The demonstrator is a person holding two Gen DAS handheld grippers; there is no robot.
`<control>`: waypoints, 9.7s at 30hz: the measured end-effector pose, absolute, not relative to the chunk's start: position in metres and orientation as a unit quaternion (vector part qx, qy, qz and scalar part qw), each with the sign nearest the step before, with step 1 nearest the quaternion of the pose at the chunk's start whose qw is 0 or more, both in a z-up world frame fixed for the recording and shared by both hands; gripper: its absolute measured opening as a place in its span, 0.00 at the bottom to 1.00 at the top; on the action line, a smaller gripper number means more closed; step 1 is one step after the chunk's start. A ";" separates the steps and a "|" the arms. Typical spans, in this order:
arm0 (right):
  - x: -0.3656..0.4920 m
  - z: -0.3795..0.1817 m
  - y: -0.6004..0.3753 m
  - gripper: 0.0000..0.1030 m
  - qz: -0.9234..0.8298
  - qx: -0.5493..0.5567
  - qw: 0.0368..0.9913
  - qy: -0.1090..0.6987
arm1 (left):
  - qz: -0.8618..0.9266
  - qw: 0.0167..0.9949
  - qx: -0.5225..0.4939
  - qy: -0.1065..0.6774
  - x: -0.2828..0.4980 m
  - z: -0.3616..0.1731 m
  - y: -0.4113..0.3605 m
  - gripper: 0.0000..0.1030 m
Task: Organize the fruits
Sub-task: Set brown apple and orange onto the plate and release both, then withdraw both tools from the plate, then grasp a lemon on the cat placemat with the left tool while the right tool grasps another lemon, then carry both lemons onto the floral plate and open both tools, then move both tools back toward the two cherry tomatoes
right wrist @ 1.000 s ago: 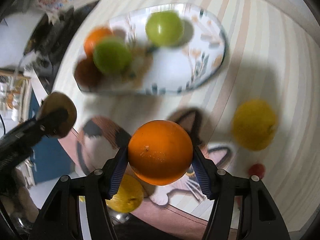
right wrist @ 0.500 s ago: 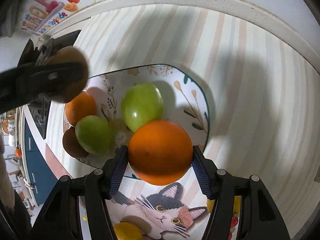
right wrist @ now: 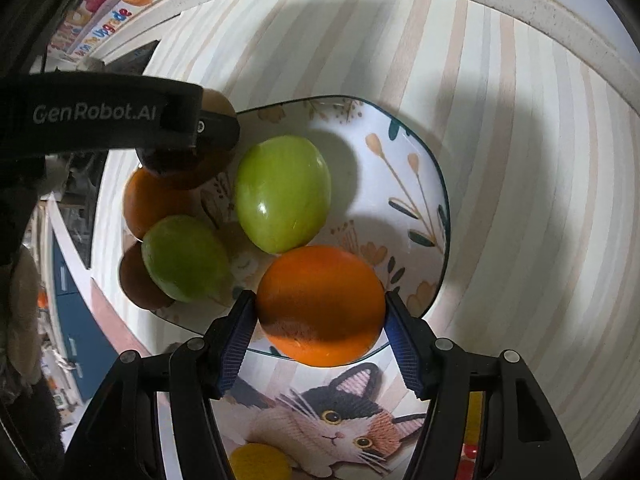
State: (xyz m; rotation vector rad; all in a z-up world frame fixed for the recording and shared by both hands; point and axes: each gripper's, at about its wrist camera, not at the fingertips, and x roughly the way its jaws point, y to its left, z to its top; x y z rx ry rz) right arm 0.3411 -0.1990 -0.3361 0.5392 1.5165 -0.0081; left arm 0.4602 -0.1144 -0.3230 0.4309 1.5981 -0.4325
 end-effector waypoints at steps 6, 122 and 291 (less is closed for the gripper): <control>0.339 -0.326 -0.199 0.88 -0.003 0.246 0.693 0.678 | -0.187 0.679 0.177 0.687 0.461 -0.306 -0.108 0.83; 0.219 -0.350 -0.189 0.61 0.036 0.143 0.701 0.697 | -0.081 0.715 0.061 0.692 0.213 -0.333 -0.030 0.60; 0.105 -0.041 -0.221 0.95 0.053 0.137 0.866 0.477 | -0.080 0.880 0.023 0.467 0.132 -0.045 -0.002 0.96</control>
